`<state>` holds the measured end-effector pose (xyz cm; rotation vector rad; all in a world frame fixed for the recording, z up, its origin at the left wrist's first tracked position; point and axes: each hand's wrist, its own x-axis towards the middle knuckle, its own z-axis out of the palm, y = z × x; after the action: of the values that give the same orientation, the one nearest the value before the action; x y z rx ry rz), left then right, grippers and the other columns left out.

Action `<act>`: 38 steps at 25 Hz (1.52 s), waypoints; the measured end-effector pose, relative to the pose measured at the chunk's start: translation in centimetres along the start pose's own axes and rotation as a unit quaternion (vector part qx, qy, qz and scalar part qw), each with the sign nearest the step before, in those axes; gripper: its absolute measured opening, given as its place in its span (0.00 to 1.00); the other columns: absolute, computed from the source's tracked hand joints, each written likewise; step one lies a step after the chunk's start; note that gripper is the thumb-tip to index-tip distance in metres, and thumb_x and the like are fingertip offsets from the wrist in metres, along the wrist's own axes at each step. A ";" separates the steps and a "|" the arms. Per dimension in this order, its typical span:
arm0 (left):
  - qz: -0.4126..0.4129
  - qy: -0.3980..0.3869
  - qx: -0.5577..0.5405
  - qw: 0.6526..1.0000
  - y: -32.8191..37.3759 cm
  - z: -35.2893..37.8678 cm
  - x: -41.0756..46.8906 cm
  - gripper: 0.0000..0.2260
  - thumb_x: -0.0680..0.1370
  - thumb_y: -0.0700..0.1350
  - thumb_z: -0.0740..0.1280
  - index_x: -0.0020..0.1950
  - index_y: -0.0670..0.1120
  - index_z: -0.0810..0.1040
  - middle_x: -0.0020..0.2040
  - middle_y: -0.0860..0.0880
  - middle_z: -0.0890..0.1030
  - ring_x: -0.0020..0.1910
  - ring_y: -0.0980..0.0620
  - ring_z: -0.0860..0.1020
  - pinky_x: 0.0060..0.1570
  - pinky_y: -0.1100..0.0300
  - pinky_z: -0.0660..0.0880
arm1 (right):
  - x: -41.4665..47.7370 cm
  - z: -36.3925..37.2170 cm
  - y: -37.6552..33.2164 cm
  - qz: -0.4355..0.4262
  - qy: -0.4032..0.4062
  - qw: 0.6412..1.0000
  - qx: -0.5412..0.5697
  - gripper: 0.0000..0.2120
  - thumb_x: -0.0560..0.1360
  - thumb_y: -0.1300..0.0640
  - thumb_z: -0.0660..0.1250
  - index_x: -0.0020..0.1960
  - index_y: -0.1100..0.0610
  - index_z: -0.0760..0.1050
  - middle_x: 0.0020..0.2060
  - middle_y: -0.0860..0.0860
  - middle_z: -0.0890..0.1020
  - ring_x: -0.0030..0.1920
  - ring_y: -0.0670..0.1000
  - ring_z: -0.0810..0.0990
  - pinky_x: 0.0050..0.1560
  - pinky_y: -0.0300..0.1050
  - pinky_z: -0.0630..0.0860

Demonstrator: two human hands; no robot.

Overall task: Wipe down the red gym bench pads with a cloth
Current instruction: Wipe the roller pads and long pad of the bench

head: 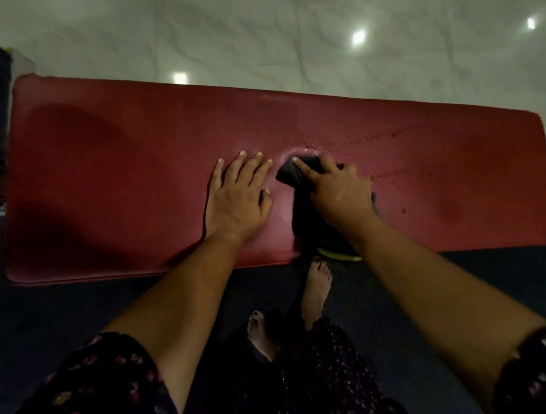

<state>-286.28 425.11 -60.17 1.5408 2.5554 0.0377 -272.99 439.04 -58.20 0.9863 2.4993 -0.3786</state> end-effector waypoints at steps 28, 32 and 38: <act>0.077 -0.044 0.016 0.996 3.9 -2.7 1.3 0.25 0.79 0.53 0.60 0.77 0.54 0.63 0.78 0.51 0.61 0.77 0.47 0.58 0.75 0.40 0.50 | -7.0 2.8 3.2 0.031 -0.075 0.994 0.069 0.32 0.79 0.46 0.58 0.78 0.39 0.45 0.69 0.52 0.61 0.56 0.61 0.69 0.45 0.55 0.75; 0.048 -0.179 0.053 0.981 5.1 -0.5 1.6 0.30 0.82 0.62 0.46 0.79 0.55 0.39 0.80 0.52 0.37 0.78 0.48 0.36 0.73 0.44 0.33 | -11.4 5.2 3.5 0.051 -0.098 0.992 0.059 0.33 0.79 0.44 0.58 0.77 0.37 0.43 0.68 0.50 0.60 0.57 0.60 0.69 0.48 0.56 0.76; 0.053 -0.128 0.048 0.989 5.1 0.4 0.7 0.30 0.81 0.62 0.46 0.80 0.54 0.44 0.81 0.50 0.43 0.79 0.45 0.39 0.74 0.42 0.37 | -12.7 6.1 4.5 0.062 -0.075 0.994 0.058 0.31 0.79 0.44 0.58 0.76 0.34 0.45 0.69 0.48 0.62 0.58 0.58 0.69 0.50 0.53 0.75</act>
<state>-282.06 428.05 -60.10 1.5989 2.3060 -0.2577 -259.76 432.45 -57.90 1.1096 2.2907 -0.5421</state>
